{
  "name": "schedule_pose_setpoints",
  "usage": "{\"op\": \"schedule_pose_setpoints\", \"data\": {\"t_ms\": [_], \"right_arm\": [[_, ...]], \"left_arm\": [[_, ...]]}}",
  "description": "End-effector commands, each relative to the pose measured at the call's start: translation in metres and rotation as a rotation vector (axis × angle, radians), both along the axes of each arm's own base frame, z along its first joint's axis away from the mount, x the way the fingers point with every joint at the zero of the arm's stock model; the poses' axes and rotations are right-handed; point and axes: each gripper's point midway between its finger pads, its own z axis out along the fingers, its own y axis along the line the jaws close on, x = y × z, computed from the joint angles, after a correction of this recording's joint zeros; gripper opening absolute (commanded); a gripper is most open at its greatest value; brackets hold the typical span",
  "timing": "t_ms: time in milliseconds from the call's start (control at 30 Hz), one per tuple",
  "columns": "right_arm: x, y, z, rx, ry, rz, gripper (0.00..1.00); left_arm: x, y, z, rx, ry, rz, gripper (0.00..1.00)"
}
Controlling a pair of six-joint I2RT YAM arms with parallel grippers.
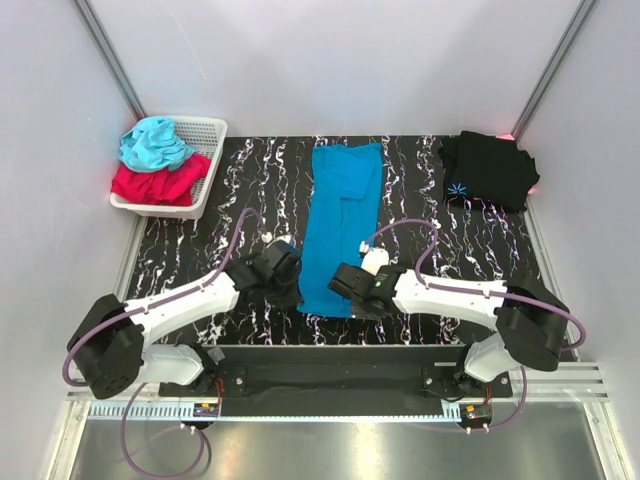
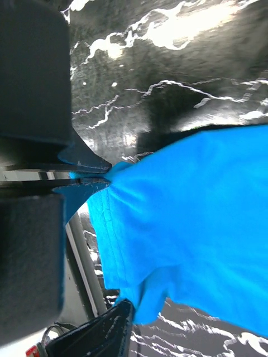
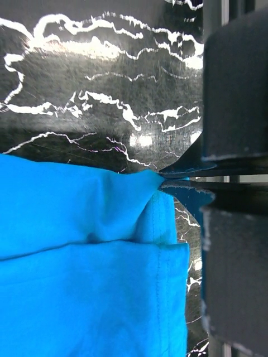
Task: Fold and stack the t-shirts
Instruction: Fold the tshirt
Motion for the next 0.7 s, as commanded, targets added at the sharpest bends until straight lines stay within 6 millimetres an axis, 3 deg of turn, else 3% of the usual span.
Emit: {"op": "schedule_pose_setpoints", "data": {"t_ms": [0,267,567,667], "right_arm": [[0.016,-0.006,0.030,-0.031,-0.105,-0.007,0.00],[0.046,-0.008,0.058,-0.100,-0.185,0.013,0.00],[0.122,-0.034,0.097,-0.122,-0.282,-0.038,0.00],[0.141,-0.035,0.095,-0.118,-0.287,-0.027,0.00]], "left_arm": [[0.022,-0.001,0.015,0.048,-0.087,-0.016,0.00],[0.053,-0.016,0.029,0.100,-0.133,-0.011,0.00],[0.103,-0.018,0.046,0.127,-0.169,0.039,0.00],[0.125,-0.016,0.052,0.127,-0.182,0.063,0.00]]}}
